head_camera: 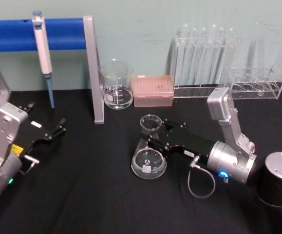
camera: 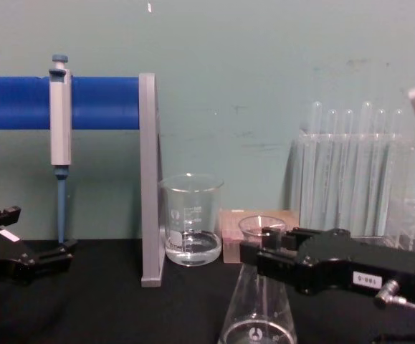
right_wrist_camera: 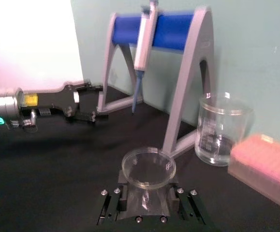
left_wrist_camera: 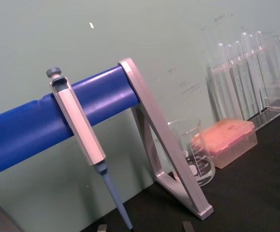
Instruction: Grasp the erlenmeyer flask with one hand, shake it three times, then place it back.
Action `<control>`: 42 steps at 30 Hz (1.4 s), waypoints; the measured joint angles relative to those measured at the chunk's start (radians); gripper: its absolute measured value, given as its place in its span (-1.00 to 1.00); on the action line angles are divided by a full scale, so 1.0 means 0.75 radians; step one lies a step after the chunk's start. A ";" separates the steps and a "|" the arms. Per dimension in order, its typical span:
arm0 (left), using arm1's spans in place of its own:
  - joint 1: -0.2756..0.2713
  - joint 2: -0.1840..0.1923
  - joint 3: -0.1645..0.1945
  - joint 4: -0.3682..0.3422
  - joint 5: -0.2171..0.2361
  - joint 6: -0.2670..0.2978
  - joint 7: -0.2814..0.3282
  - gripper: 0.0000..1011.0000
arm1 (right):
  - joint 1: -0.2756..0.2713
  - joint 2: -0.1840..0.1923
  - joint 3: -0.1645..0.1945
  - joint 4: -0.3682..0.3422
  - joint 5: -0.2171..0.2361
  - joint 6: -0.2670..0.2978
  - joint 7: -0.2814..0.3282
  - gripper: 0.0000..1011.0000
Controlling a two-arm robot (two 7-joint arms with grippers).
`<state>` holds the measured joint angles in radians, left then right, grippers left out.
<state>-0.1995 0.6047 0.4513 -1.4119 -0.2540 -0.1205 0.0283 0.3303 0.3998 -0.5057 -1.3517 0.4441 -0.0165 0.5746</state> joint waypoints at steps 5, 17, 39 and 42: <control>0.000 0.000 0.000 0.000 0.000 0.000 0.000 0.98 | -0.001 0.000 -0.001 0.002 -0.004 0.005 -0.001 0.22; 0.000 0.000 0.000 0.000 0.000 0.000 0.000 0.98 | 0.000 0.000 0.000 0.001 -0.002 0.003 0.000 0.87; 0.000 0.000 0.000 0.000 0.000 0.000 0.000 0.98 | 0.000 0.000 0.000 0.000 0.000 -0.001 0.000 0.98; 0.000 0.000 0.000 0.000 0.000 0.000 0.000 0.98 | 0.000 0.002 -0.001 0.000 0.001 -0.001 0.007 0.98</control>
<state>-0.1995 0.6047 0.4514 -1.4120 -0.2539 -0.1205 0.0283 0.3304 0.4011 -0.5066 -1.3519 0.4450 -0.0175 0.5795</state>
